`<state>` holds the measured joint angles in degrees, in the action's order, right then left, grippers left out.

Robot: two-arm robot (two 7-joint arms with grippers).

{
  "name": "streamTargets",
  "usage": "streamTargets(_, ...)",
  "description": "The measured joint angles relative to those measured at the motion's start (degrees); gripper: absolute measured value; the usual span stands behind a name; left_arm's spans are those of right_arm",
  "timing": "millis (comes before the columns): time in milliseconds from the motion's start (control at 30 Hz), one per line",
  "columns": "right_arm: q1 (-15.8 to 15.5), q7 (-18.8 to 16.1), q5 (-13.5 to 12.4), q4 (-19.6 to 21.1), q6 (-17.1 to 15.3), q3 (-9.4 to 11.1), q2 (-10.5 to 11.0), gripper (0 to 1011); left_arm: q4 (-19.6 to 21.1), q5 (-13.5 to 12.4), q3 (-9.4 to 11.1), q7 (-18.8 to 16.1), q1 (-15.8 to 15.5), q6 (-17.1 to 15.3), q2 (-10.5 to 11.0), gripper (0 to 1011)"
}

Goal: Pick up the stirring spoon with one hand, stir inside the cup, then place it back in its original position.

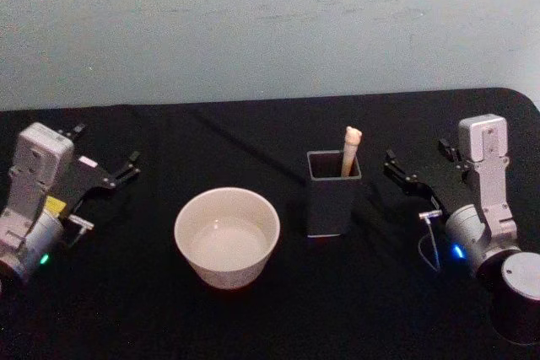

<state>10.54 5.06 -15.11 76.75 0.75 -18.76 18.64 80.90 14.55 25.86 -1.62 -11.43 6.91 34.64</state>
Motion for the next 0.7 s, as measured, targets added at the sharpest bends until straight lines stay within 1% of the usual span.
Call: streamTargets(700,0.0,0.0,-0.1,0.2,0.2,-0.2,0.1,1000,0.0,0.0,0.0,0.0,0.0,0.0,0.0,1001)
